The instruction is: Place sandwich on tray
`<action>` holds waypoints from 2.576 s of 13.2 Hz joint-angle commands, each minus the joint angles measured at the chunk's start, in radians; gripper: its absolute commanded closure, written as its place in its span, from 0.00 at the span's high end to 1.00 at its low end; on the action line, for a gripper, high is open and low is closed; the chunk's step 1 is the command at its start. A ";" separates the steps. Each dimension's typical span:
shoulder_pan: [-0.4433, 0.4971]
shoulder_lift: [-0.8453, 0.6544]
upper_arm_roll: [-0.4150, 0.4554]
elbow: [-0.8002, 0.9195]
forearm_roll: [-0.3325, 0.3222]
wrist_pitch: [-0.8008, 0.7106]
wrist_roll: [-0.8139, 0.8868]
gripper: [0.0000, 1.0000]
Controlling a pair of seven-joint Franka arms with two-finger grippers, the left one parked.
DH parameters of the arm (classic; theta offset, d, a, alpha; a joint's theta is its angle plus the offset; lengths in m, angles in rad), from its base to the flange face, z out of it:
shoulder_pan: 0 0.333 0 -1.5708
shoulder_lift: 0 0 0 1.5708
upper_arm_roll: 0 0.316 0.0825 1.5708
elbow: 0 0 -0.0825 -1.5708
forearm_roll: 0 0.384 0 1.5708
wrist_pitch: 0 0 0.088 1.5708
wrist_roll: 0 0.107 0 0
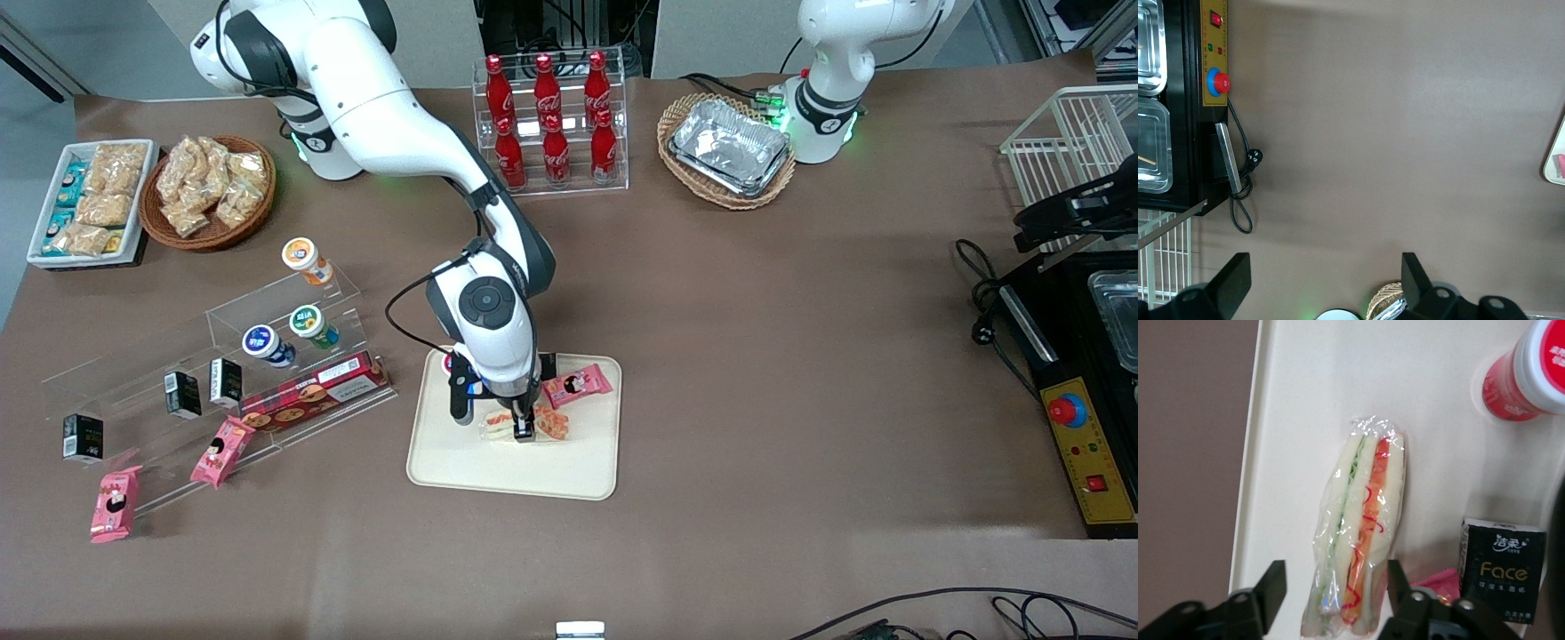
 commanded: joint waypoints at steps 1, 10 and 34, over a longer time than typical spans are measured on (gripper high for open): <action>-0.005 0.009 -0.004 0.020 -0.021 -0.003 0.000 1.00; -0.052 -0.121 -0.009 0.020 -0.018 -0.173 -0.305 1.00; -0.618 -0.848 0.084 -0.178 -0.158 -0.733 -2.032 1.00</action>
